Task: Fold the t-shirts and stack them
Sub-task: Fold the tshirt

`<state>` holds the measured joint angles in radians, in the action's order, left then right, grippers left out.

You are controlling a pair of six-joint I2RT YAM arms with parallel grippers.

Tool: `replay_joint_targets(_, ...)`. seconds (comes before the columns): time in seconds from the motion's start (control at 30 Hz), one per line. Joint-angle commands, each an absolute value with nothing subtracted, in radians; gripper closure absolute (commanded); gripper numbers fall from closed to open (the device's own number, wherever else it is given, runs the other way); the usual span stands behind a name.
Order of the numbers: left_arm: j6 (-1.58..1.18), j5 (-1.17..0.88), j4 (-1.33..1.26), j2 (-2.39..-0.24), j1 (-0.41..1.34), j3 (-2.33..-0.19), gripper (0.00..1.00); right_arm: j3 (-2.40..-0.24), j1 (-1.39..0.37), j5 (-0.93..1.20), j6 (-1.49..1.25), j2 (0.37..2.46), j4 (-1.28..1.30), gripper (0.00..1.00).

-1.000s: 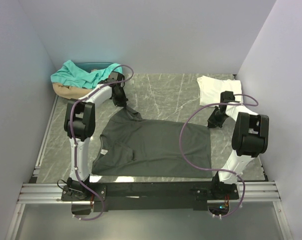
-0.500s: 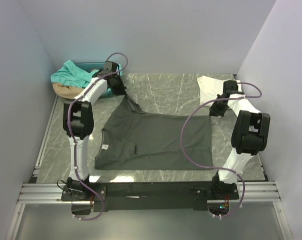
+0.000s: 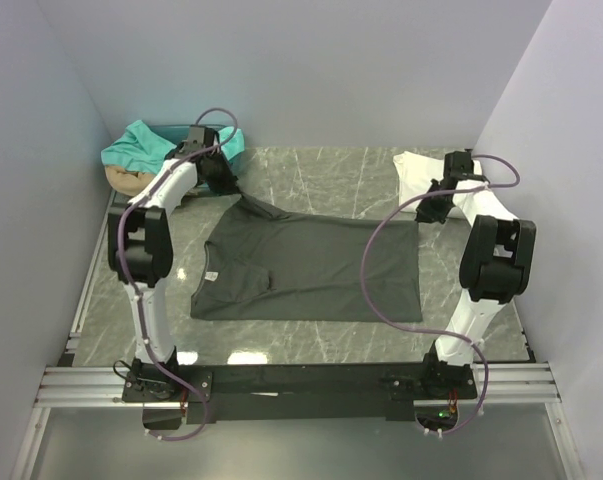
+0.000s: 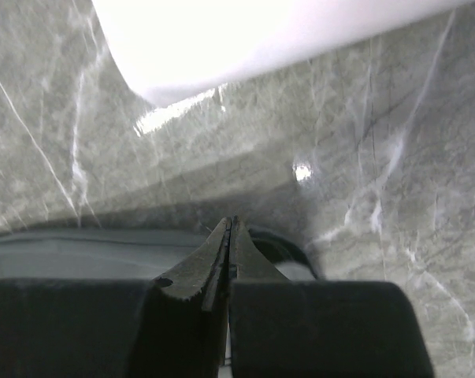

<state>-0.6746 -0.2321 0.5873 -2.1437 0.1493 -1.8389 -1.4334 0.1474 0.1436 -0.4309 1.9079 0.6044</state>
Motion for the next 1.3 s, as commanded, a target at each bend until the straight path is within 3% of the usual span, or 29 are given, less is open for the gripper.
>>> replay_joint_targets(0.0,-0.696,-0.245,0.568,-1.958,0.149,-1.695,1.00,-1.378,0.133,0.144,-0.413,1.815,0.577,1.00)
replay_joint_targets(0.3,-0.768,-0.242,0.558,-1.680,0.147,-1.366,1.00,-1.197,0.112,0.123,-0.411,1.651,0.546,1.00)
replay_joint_targets(1.27,-0.929,-0.285,0.624,-1.169,0.143,-0.927,0.99,-0.887,0.103,0.038,-0.411,1.387,0.531,1.00)
